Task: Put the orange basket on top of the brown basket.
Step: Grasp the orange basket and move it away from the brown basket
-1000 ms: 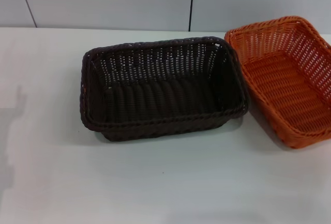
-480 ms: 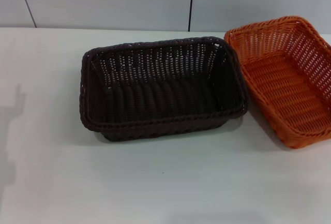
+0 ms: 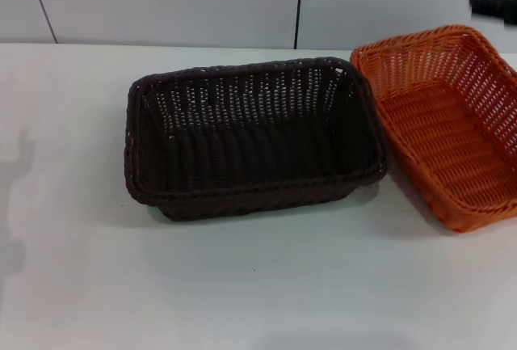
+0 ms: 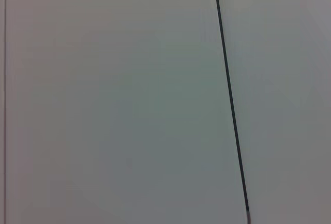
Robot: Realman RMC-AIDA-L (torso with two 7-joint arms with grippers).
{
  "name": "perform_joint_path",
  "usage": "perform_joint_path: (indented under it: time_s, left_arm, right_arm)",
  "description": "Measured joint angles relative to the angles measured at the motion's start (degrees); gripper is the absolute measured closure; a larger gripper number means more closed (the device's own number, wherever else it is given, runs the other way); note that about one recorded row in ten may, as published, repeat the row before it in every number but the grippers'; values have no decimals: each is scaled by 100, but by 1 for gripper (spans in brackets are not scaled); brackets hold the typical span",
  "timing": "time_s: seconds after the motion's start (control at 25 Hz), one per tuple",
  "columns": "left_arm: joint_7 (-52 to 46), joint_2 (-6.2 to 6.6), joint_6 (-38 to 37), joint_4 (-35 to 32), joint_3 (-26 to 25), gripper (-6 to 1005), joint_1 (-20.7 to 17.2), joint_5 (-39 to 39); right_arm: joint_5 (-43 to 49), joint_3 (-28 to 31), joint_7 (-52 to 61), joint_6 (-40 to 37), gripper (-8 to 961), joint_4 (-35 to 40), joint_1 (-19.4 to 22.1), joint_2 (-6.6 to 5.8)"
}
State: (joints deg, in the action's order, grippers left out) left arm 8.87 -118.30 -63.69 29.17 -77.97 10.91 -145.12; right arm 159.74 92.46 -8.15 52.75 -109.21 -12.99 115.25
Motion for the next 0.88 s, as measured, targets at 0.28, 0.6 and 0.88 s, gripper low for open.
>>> perform_joint_path:
  time_s: [0.28,0.6,0.88]
  left_arm:
    - [16,8,331,-174,-103,251,226,53]
    - [94,6,863,-180,-359,251,396,70]
    - [96,-8,1009,-197,-490,252,421,80]
  right_arm:
    - [-68,225,-1971,2598,133,-697,-140,337]
    - [6,-20,-2592,3888,140,-689,-281,331]
    - [-15,-133,-2678,4499,146,-630,-407,340]
